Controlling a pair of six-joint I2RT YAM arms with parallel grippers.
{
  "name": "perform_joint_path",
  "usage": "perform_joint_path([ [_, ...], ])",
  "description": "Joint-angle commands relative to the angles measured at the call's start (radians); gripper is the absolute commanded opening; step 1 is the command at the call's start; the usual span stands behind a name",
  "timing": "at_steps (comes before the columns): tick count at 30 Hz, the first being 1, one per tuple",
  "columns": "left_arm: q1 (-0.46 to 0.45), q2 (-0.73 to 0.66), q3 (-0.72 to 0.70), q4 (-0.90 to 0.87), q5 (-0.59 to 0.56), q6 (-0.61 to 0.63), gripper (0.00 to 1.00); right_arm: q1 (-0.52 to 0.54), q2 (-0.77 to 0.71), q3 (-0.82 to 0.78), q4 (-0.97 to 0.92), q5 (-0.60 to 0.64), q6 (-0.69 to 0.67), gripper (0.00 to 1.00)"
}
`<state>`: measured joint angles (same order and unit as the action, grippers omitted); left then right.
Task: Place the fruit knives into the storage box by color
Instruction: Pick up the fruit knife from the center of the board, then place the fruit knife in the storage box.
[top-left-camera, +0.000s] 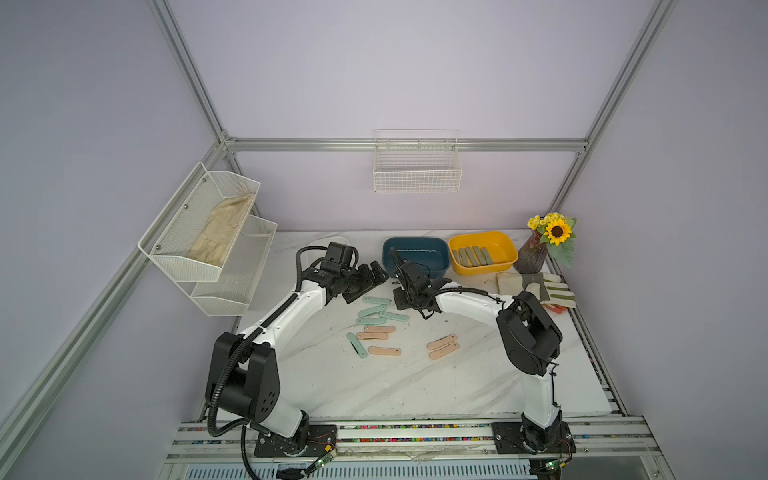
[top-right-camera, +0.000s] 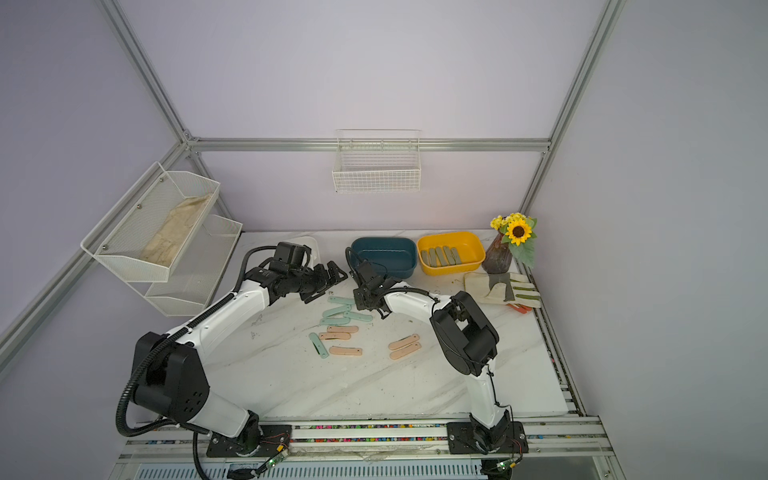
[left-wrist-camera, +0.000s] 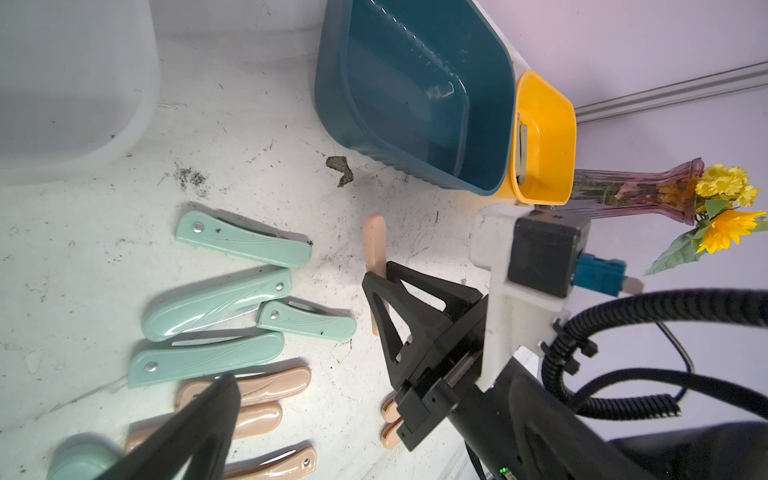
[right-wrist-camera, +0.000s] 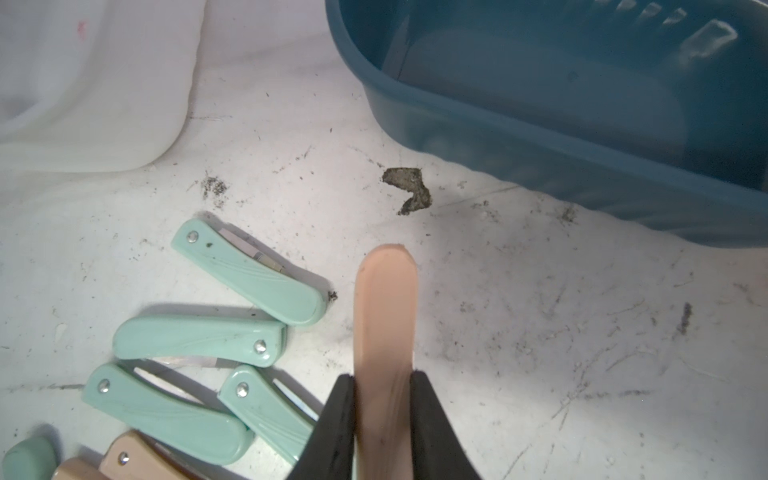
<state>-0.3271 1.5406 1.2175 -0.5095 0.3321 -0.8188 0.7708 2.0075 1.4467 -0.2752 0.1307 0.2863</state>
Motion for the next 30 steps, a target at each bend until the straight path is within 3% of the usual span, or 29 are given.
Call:
perform_joint_path([
  [1,0.006,0.0,0.043,0.033,0.019,-0.006,1.0,0.001,-0.03,0.026,-0.016,-0.005,0.011,0.24],
  [16,0.015,0.029,0.126,0.013,-0.006,0.007,1.0,-0.035,-0.086,0.152,-0.037,-0.022,0.02,0.25],
  [30,0.059,0.078,0.191,0.012,0.029,0.016,1.0,-0.136,0.126,0.38,0.057,-0.086,0.175,0.26],
])
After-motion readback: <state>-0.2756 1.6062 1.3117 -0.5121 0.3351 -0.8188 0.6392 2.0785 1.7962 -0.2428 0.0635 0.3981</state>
